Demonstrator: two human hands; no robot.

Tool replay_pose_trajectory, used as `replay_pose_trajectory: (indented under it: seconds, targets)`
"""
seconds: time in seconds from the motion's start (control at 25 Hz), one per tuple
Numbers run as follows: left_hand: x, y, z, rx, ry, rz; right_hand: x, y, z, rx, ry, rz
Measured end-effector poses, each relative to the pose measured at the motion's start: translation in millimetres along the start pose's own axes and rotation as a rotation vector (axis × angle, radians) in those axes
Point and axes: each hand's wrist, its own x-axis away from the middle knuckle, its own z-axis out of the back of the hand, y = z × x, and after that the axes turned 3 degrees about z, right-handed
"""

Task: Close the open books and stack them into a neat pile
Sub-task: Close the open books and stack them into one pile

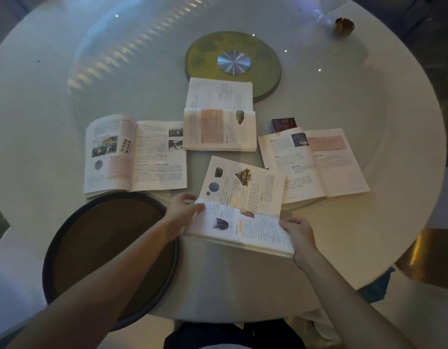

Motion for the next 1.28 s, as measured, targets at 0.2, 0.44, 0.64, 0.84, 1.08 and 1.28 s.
replay_pose_trajectory:
  seconds: [0.2, 0.44, 0.64, 0.84, 1.08, 1.28]
  targets:
    - [-6.0, 17.1, -8.1, 0.313, -0.088, 0.02, -22.7, -50.6, -6.3, -0.341, -0.171, -0.04]
    - [-13.6, 14.1, -29.0, 0.388, 0.023, 0.172, -64.7, -75.9, -23.8, -0.111, -0.207, -0.045]
    - [-4.9, -1.0, -73.7, 0.318, -0.01, 0.326, -100.6, -95.4, -46.1, 0.962, -0.173, 0.626]
    - [-6.7, 3.8, -102.1, 0.35, 0.093, 0.324, -119.0, -102.5, -70.1, 1.388, -0.268, 0.789]
    - [-21.4, 22.4, -104.3, 0.291, 0.216, 0.217, -114.8, -84.4, -59.7, 1.258, -0.244, 0.701]
    - [-27.1, 27.1, -92.4, 0.242, 0.21, 0.153, -100.5, -57.1, -54.0, 1.088, -0.287, 0.532]
